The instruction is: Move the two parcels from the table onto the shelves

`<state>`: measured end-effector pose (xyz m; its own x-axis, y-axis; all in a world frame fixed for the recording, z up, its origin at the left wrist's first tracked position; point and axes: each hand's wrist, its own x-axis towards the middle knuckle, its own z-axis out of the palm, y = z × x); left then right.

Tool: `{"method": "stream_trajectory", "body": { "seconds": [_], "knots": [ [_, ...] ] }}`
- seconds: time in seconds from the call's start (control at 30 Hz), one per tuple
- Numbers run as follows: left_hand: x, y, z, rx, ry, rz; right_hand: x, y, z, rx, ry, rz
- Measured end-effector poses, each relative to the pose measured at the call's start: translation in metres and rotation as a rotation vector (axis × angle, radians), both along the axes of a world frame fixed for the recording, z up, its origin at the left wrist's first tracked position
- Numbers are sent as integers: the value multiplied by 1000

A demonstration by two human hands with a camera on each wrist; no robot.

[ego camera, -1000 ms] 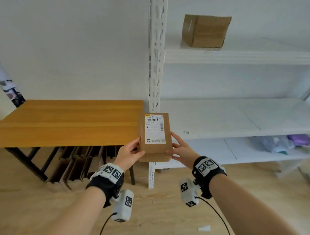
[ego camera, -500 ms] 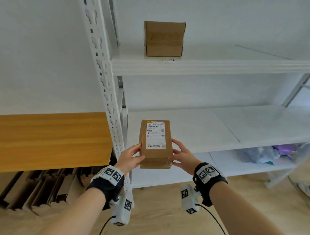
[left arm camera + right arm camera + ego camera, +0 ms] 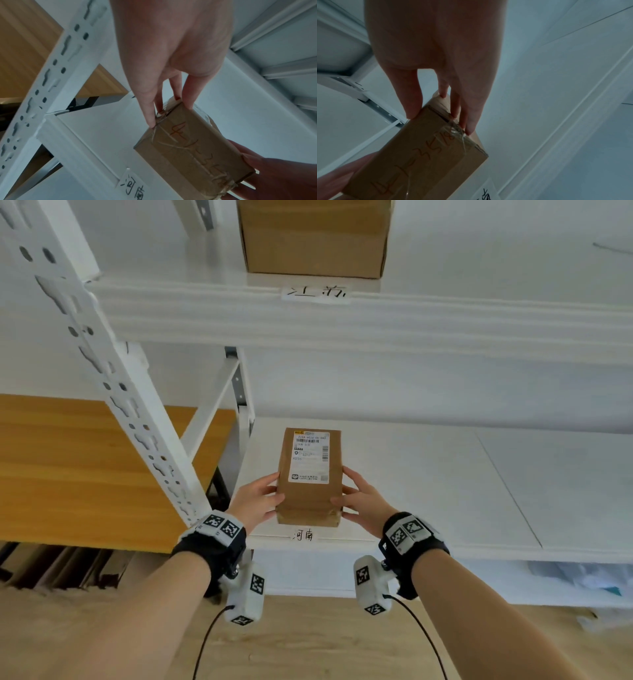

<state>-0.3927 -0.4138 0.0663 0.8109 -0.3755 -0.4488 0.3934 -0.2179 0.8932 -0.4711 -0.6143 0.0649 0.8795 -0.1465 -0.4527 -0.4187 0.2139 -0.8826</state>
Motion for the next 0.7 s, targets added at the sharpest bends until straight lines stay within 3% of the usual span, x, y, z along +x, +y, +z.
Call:
{"method": "stream_trajectory", "body": {
  "seconds": [0.27, 0.7],
  "knots": [
    [45, -21, -31, -10, 49, 67, 57, -15, -38, 16, 43, 5],
    [55, -23, -55, -27, 72, 78, 69, -17, -60, 10, 78, 13]
  ]
}}
